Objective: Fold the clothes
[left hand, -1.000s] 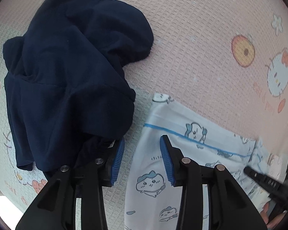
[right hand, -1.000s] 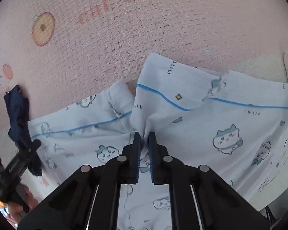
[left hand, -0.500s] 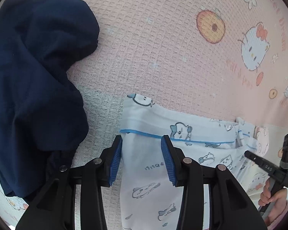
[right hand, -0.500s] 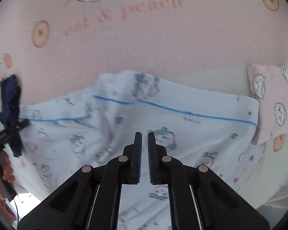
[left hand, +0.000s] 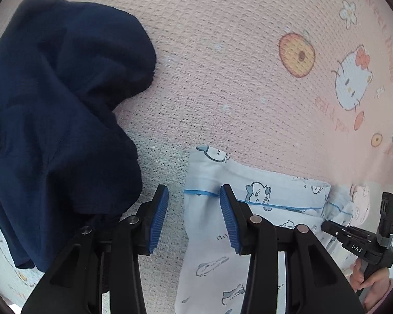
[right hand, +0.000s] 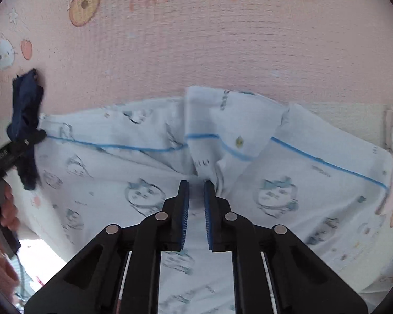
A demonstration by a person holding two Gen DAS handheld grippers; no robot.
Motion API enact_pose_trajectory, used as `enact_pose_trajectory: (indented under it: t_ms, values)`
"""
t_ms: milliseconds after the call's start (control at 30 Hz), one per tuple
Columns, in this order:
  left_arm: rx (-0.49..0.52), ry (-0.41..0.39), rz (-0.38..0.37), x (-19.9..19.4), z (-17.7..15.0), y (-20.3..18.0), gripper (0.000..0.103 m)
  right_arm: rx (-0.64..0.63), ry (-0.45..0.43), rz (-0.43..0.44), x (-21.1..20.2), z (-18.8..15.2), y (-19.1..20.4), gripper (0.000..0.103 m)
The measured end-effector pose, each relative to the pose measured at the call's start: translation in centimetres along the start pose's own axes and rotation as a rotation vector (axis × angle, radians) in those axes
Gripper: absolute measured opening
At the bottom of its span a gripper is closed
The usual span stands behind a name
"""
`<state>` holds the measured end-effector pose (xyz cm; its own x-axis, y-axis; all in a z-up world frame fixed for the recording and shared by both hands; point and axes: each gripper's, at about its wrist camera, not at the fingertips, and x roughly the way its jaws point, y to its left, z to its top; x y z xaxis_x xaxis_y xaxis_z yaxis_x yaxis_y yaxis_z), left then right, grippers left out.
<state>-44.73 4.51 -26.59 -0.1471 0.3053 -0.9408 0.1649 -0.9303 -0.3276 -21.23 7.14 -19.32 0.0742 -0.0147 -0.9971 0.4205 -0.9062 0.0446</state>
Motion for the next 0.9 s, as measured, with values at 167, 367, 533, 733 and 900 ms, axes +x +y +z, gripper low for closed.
enact_pose_trajectory:
  t_ms: [167,367,533,733,900]
  values:
    - [0.061,0.018,-0.02,0.7,-1.1,-1.1,0.044,-0.038,0.044,-0.135,0.4,-1.4,-1.6,0.009]
    - [0.149,-0.014,-0.076,-0.9,0.6,-4.8,0.007,-0.06,-0.167,0.044,-5.0,1.3,3.1,0.031]
    - [0.236,0.05,-0.08,-0.1,2.3,-6.5,0.016,-0.015,-0.095,0.083,-2.7,4.8,4.6,0.05]
    - [0.173,0.055,-0.073,1.5,3.9,-1.0,0.039,-0.036,-0.068,0.025,-1.9,4.9,5.2,0.011]
    - [0.008,0.0,-0.072,2.0,4.9,4.4,0.037,-0.126,-0.11,0.065,-2.2,4.1,7.4,0.008]
